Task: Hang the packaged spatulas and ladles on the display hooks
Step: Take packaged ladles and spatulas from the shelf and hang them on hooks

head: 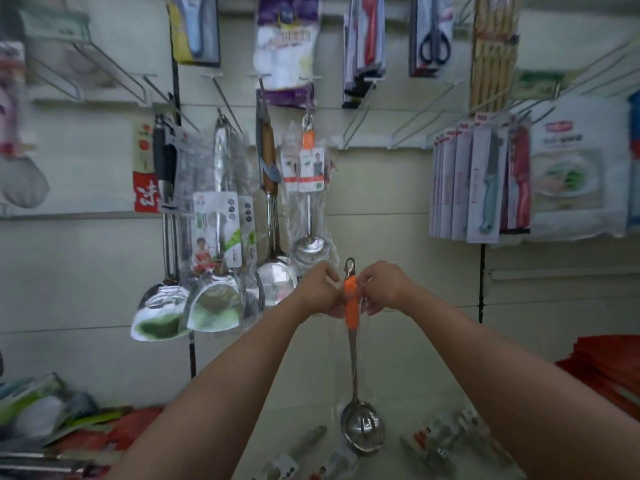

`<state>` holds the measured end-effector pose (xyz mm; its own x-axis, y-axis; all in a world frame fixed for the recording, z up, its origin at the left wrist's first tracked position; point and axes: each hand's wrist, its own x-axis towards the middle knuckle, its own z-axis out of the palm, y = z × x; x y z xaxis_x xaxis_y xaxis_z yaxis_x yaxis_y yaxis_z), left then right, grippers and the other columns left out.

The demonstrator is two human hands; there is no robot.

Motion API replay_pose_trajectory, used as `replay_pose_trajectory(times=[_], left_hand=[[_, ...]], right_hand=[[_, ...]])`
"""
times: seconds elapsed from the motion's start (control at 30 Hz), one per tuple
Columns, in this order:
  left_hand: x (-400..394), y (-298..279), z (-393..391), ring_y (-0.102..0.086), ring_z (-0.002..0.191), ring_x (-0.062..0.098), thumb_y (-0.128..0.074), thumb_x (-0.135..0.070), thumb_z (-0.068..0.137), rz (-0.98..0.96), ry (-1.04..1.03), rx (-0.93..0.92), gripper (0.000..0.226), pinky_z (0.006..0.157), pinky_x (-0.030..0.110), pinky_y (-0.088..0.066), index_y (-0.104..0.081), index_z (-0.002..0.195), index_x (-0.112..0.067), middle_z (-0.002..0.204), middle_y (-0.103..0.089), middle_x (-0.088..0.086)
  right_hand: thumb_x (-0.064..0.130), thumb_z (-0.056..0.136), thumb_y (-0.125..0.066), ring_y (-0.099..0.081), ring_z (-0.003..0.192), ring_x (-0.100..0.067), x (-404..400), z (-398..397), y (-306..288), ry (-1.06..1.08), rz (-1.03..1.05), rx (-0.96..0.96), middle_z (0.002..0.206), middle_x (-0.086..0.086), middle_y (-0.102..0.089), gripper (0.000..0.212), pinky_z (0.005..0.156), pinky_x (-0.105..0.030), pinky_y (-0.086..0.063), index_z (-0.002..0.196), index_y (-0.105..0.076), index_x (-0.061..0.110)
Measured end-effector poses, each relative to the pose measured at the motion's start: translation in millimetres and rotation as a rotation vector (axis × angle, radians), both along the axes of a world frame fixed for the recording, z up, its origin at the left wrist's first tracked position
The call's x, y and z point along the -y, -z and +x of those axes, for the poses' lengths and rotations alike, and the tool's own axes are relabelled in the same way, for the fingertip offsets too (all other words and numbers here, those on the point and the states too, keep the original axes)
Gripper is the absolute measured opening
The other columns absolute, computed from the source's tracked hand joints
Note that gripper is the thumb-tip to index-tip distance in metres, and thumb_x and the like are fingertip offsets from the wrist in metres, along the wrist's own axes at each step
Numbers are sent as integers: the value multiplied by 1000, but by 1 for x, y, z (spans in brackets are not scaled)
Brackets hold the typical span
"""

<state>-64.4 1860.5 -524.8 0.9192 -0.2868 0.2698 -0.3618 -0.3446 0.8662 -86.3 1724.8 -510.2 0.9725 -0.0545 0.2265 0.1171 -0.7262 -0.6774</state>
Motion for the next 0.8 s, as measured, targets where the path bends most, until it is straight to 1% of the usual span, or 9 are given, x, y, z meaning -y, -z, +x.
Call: replay_pose_trajectory(times=[0.07,0.13,0.2,0.3,0.4,0.5,0.6,0.7,0.8], left_hand=[[-6,-9,-7,-55,42,13,-62,4,82,39,-17,37,34,52,32,-53,-37,75,-18,68,-57,11],[-13,-24,-13,-56,40,10,-60,4,84,55,-19,67,29,52,30,-55,-43,69,-14,62,-56,9],[-20,-40,-20,-58,40,10,-58,6,84,53,-29,101,26,49,29,-55,-47,67,-11,59,-58,9],[-32,-61,-21,-61,53,17,-59,6,83,41,-63,143,22,46,26,-55,-47,73,-10,66,-59,10],[-41,-77,-18,-61,60,21,-59,5,83,5,-104,216,24,57,34,-58,-48,69,-12,71,-59,12],[-47,-99,-15,-60,56,18,-64,0,83,-62,-126,293,32,69,42,-56,-54,56,-14,59,-61,7],[-52,-125,-6,-60,58,19,-68,-1,82,-195,-105,313,29,63,39,-57,-42,73,-13,70,-59,10],[-55,-148,2,-61,58,20,-68,1,80,-241,-105,337,32,55,32,-56,-40,76,-13,72,-61,12],[-56,-169,10,-61,56,18,-66,1,81,-270,-73,367,31,47,25,-55,-40,77,-14,73,-61,11]], right_hand=[[-6,85,-53,-59,45,-14,-9,-6,-8,0,3,21,56,-9,-59,19,58,-29,-57,71,-63,4],[-5,85,-51,-62,54,-21,-17,-10,-19,-22,-5,42,64,-14,-64,23,63,-32,-58,68,-64,3],[-1,88,-49,-66,63,-25,-23,-11,-31,-35,-27,82,78,-16,-68,20,66,-30,-60,84,-68,-3],[6,90,-51,-61,59,-20,-32,-7,-48,-48,34,151,82,-13,-64,19,53,-23,-55,99,-66,-3],[7,90,-51,-61,61,-21,-40,-2,-66,-65,63,208,82,-13,-63,19,53,-24,-55,98,-66,-2],[5,88,-52,-62,64,-25,-50,4,-90,-57,101,295,79,-15,-65,17,64,-33,-58,91,-68,1],[11,88,-55,-67,74,-30,-58,8,-115,-77,127,393,84,-18,-68,11,69,-37,-58,91,-66,10],[11,90,-54,-69,84,-34,-61,13,-138,-78,96,438,93,-19,-68,17,74,-40,-59,103,-63,2],[8,90,-55,-66,72,-30,-62,25,-162,-75,105,466,80,-15,-63,9,68,-40,-58,93,-62,2]])
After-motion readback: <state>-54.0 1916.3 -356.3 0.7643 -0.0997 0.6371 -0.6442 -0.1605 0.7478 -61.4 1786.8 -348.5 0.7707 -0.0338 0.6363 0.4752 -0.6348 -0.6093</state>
